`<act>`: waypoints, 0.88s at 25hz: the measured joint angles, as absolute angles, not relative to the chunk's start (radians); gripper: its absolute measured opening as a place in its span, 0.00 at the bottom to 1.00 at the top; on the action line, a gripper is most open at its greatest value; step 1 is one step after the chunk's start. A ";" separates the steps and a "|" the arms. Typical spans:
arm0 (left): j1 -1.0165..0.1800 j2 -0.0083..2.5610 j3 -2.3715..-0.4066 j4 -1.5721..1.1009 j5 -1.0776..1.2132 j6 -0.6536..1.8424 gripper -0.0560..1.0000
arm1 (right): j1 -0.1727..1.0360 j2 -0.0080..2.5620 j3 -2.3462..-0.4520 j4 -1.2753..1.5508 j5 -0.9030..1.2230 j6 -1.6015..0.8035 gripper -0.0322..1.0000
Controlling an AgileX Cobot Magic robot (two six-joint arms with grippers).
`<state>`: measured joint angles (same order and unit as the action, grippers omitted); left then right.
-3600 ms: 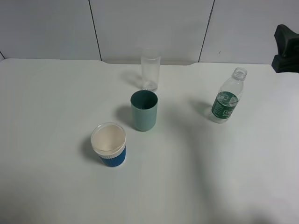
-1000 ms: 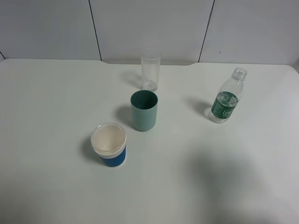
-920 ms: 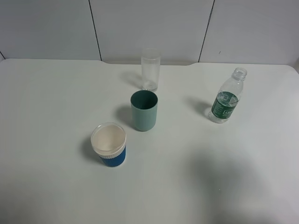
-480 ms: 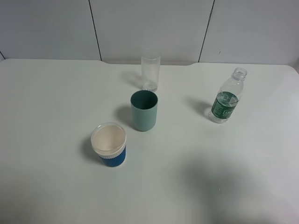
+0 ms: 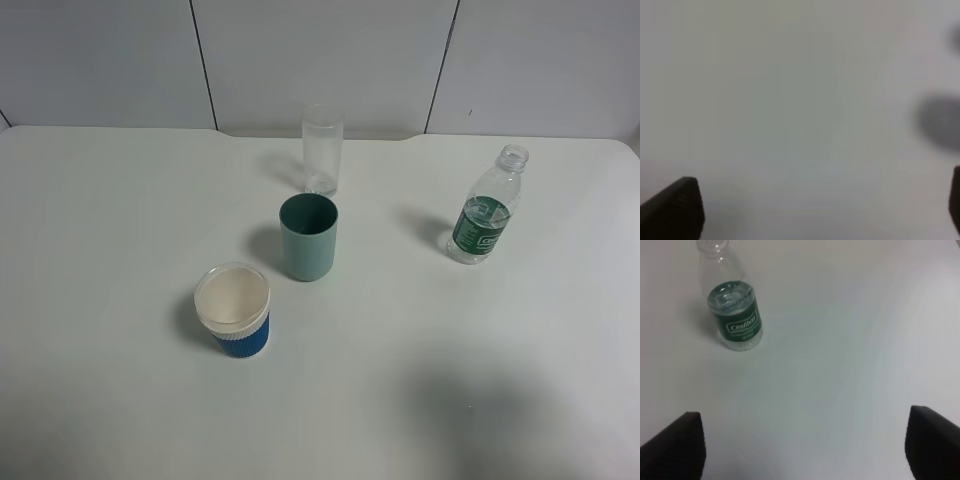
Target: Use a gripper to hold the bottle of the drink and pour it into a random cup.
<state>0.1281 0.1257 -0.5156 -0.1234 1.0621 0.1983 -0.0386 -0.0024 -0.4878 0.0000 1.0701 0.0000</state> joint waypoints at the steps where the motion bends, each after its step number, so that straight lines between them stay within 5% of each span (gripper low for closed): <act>1: 0.128 0.126 -0.516 -0.123 1.062 0.198 0.99 | -0.039 -0.002 -0.485 0.000 1.069 0.000 0.80; 22: 0.128 0.126 -0.516 -0.123 1.062 0.198 0.99 | -0.039 -0.002 -0.480 0.011 1.062 0.000 0.80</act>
